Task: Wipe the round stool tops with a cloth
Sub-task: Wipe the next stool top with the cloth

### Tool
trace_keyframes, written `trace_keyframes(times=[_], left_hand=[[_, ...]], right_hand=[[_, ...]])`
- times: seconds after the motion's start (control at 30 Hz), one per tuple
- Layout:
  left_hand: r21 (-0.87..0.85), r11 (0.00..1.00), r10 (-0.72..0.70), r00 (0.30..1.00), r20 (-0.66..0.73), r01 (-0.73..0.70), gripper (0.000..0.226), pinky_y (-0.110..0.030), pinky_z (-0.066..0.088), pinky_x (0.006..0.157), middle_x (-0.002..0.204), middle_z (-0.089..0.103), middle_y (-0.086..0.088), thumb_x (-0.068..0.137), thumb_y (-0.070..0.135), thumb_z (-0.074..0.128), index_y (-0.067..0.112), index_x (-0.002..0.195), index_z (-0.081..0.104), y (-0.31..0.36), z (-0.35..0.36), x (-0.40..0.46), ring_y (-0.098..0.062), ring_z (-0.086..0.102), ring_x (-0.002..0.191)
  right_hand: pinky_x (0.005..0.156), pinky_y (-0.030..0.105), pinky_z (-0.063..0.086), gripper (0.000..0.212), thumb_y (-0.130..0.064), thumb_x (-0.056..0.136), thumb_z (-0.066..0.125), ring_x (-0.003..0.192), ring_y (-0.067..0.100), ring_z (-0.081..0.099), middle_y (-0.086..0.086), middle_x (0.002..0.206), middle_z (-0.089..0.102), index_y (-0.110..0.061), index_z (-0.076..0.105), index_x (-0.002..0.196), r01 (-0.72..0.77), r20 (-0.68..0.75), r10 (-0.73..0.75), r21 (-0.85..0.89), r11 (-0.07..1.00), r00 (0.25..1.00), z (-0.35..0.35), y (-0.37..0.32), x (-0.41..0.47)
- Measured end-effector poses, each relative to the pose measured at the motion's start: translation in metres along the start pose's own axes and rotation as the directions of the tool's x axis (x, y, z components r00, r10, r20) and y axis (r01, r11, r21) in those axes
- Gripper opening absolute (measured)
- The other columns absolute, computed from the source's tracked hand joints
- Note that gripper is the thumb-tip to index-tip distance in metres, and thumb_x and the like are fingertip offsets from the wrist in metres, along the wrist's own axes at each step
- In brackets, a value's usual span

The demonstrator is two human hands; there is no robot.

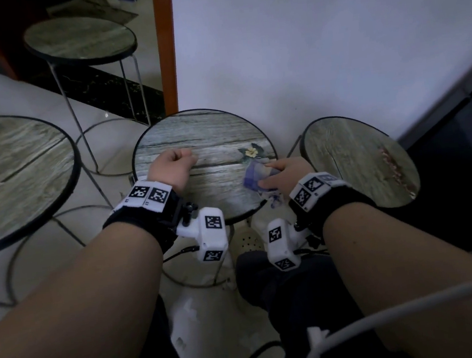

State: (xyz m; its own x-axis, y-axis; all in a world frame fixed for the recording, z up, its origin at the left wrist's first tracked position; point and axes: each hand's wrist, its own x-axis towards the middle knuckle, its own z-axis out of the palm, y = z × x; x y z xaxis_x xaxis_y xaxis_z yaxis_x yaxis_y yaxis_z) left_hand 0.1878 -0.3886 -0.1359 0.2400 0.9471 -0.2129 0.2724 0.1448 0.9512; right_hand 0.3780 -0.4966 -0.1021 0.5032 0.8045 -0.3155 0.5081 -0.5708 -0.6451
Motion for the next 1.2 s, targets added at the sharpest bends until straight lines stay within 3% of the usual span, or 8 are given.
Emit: trace_keyframes(times=[0.17, 0.27, 0.4, 0.7, 0.8, 0.97, 1.1, 1.2], left_hand=[[0.001, 1.000, -0.014, 1.000, 0.001, 0.014, 0.015, -0.027, 0.042, 0.079, 0.072, 0.057, 0.008, 0.086, 0.023, 0.061, 0.025, 0.071, 0.060, -0.006, 0.000, 0.009, -0.015, 0.052, 0.076], [0.031, 0.999, -0.017, 1.000, 0.014, 0.016, 0.018, -0.025, 0.040, 0.075, 0.069, 0.056, 0.008, 0.086, 0.023, 0.062, 0.025, 0.069, 0.059, -0.006, -0.001, 0.013, -0.011, 0.049, 0.065], [-0.099, 0.991, -0.079, 0.995, 0.055, 0.084, 0.018, -0.031, 0.043, 0.082, 0.070, 0.059, 0.001, 0.086, 0.020, 0.063, 0.022, 0.068, 0.061, -0.004, -0.006, 0.020, -0.019, 0.053, 0.077], [-0.103, 0.989, -0.105, 0.993, 0.062, 0.111, 0.019, -0.033, 0.042, 0.077, 0.068, 0.058, -0.004, 0.084, 0.021, 0.064, 0.018, 0.065, 0.060, -0.007, -0.005, 0.028, -0.020, 0.051, 0.074], [-0.107, 0.988, -0.105, 0.993, 0.059, 0.111, 0.020, -0.032, 0.042, 0.077, 0.066, 0.057, -0.004, 0.084, 0.020, 0.064, 0.017, 0.065, 0.059, -0.006, -0.004, 0.027, -0.019, 0.049, 0.070], [-0.108, 0.990, -0.089, 0.995, 0.044, 0.093, 0.019, -0.032, 0.043, 0.078, 0.066, 0.057, -0.003, 0.083, 0.020, 0.065, 0.017, 0.066, 0.060, -0.005, -0.003, 0.024, -0.019, 0.051, 0.073], [-0.086, 0.994, -0.065, 0.997, 0.045, 0.069, 0.019, -0.032, 0.043, 0.080, 0.065, 0.057, -0.001, 0.083, 0.023, 0.065, 0.020, 0.065, 0.060, -0.005, -0.004, 0.020, -0.018, 0.051, 0.070], [-0.103, 0.993, -0.060, 0.997, 0.038, 0.063, 0.022, -0.032, 0.044, 0.083, 0.064, 0.058, 0.003, 0.085, 0.021, 0.064, 0.022, 0.064, 0.060, -0.004, -0.005, 0.015, -0.013, 0.051, 0.066]], right_hand=[[0.086, 0.025, 0.046, 0.042, -0.017, 0.077, 0.076, 0.100, 0.018, 0.061, 0.002, 0.111, 0.066, -0.015, 0.067, 0.118, 0.018, 0.001, -0.018, -0.042, 0.999, 1.000, -0.004, 0.003, 0.010], [0.089, 0.027, 0.049, 0.042, -0.017, 0.075, 0.077, 0.100, 0.020, 0.062, 0.001, 0.106, 0.068, -0.016, 0.068, 0.116, 0.007, -0.032, -0.010, -0.075, 0.997, 0.999, -0.008, 0.004, 0.022], [0.078, 0.022, 0.043, 0.044, -0.019, 0.078, 0.075, 0.091, 0.018, 0.060, 0.004, 0.108, 0.068, -0.017, 0.065, 0.120, -0.033, -0.057, 0.029, -0.077, 0.997, 0.998, -0.018, 0.001, 0.040], [0.073, 0.025, 0.039, 0.027, -0.016, 0.090, 0.055, 0.099, 0.030, 0.059, 0.017, 0.112, 0.064, -0.002, 0.065, 0.111, -0.045, -0.162, -0.028, -0.429, 0.902, 0.986, -0.037, -0.015, 0.065], [0.090, 0.031, 0.047, 0.036, -0.018, 0.091, 0.056, 0.113, 0.032, 0.057, 0.018, 0.124, 0.059, -0.003, 0.057, 0.124, -0.055, -0.082, 0.012, -0.544, 0.837, 0.997, -0.038, -0.016, 0.054], [0.092, 0.033, 0.045, 0.033, -0.017, 0.094, 0.051, 0.117, 0.030, 0.056, 0.016, 0.127, 0.058, -0.003, 0.055, 0.124, -0.046, 0.017, 0.086, -0.737, 0.675, 0.996, -0.031, -0.016, 0.040], [0.085, 0.016, 0.047, 0.035, -0.018, 0.099, 0.044, 0.126, 0.030, 0.047, 0.014, 0.138, 0.049, -0.001, 0.049, 0.129, -0.115, 0.054, 0.208, -0.683, 0.721, 0.977, -0.024, -0.016, 0.026], [0.098, 0.029, 0.039, 0.031, -0.017, 0.098, 0.046, 0.128, 0.029, 0.047, 0.016, 0.138, 0.049, -0.004, 0.048, 0.126, -0.156, 0.026, 0.244, -0.704, 0.693, 0.969, -0.022, -0.015, 0.017]])
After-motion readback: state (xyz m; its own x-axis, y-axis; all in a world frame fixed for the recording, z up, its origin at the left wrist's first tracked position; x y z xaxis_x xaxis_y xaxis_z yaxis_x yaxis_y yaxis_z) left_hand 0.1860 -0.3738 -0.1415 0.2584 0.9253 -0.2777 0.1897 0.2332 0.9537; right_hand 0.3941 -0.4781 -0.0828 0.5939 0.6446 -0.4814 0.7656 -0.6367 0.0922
